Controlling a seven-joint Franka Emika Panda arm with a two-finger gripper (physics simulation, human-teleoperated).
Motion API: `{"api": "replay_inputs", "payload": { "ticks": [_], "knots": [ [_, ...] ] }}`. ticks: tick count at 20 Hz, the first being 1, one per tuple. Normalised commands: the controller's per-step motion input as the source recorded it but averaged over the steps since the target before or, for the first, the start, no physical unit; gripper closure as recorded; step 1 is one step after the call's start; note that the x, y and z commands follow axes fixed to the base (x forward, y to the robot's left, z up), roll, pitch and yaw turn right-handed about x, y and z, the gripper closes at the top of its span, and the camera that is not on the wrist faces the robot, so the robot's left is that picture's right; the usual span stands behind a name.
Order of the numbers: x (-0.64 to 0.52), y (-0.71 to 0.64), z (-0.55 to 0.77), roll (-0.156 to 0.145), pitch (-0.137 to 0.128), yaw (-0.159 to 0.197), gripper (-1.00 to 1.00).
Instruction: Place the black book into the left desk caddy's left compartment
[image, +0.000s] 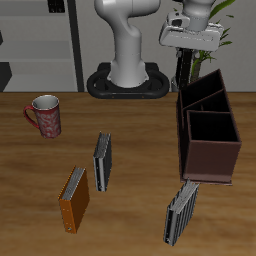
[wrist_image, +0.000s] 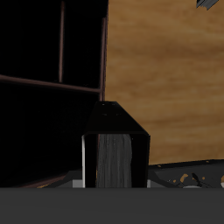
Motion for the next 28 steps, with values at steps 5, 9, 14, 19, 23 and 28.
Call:
{"api": "replay_inputs", "payload": {
  "ticks": [5, 9, 14, 19, 23, 28],
  "knots": [
    [0.01, 0.29, 0.14, 0.056, -0.008, 0.015, 1.0],
    [0.02, 0.25, 0.1, 0.052, -0.019, 0.01, 1.0],
    [0.08, 0.13, 0.02, 0.021, 0.015, -0.007, 1.0],
    [0.04, 0.19, -0.03, 0.034, 0.017, -0.013, 1.0],
    [0.01, 0.13, -0.03, 0.036, 0.01, 0.008, 1.0],
    [0.09, 0.14, -0.11, 0.015, 0.029, -0.002, 1.0]
  ]
}}
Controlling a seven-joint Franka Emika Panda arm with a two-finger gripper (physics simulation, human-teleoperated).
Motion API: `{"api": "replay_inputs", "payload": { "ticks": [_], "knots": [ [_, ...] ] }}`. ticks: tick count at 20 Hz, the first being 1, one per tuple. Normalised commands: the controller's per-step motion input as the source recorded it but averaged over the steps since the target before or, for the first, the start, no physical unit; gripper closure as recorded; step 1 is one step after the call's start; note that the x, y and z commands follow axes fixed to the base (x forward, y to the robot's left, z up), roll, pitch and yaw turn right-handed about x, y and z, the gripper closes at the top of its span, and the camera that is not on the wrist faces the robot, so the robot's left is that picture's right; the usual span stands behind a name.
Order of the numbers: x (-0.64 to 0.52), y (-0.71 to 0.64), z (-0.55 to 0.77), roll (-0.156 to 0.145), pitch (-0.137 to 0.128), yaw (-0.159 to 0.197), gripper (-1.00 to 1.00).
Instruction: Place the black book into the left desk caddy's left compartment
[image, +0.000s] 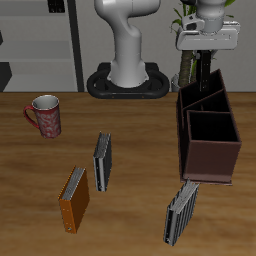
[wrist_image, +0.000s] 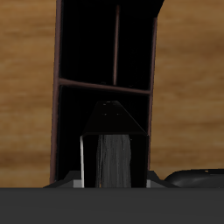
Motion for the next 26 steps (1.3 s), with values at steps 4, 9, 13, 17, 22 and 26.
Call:
{"api": "replay_inputs", "payload": {
  "ticks": [4, 9, 13, 17, 22, 26],
  "knots": [
    [0.06, 0.08, -0.09, 0.015, 0.016, 0.016, 1.0],
    [0.12, 0.09, -0.18, 0.005, 0.039, 0.008, 1.0],
    [0.13, 0.0, -0.28, -0.009, 0.059, 0.013, 1.0],
    [0.03, 0.08, -0.33, 0.021, 0.053, 0.038, 1.0],
    [-0.01, 0.07, -0.31, 0.025, 0.067, 0.041, 1.0],
    [0.09, 0.02, -0.18, 0.029, 0.076, -0.003, 1.0]
  ]
}}
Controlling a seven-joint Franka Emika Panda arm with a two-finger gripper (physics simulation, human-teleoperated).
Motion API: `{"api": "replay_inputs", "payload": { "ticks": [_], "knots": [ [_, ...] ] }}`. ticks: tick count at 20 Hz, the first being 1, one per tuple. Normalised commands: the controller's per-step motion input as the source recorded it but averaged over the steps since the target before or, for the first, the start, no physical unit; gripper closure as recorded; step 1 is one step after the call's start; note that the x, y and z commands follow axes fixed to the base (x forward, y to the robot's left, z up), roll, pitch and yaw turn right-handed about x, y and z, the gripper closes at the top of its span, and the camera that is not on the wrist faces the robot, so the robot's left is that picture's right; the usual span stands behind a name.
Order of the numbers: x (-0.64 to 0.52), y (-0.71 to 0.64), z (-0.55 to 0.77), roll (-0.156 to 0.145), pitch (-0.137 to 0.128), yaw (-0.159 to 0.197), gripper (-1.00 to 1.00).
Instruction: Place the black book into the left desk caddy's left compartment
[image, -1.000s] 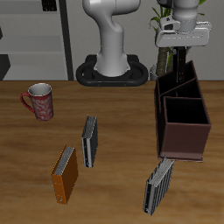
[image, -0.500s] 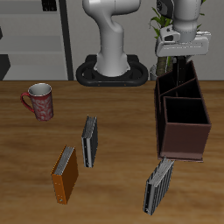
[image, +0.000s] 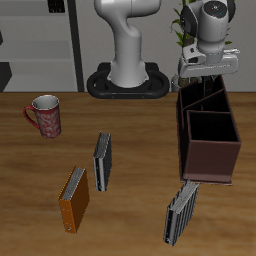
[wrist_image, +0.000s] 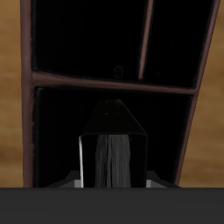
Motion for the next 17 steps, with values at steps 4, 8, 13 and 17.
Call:
{"api": "replay_inputs", "payload": {
  "ticks": [4, 8, 13, 17],
  "knots": [
    [0.08, -0.06, -0.11, 0.016, 0.042, 0.032, -1.0],
    [0.12, -0.18, -0.08, -0.022, 0.045, -0.014, -1.0],
    [0.06, -0.18, 0.04, -0.009, -0.008, -0.017, -1.0],
    [0.08, -0.14, 0.05, -0.027, -0.003, -0.026, -1.0]
  ]
}}
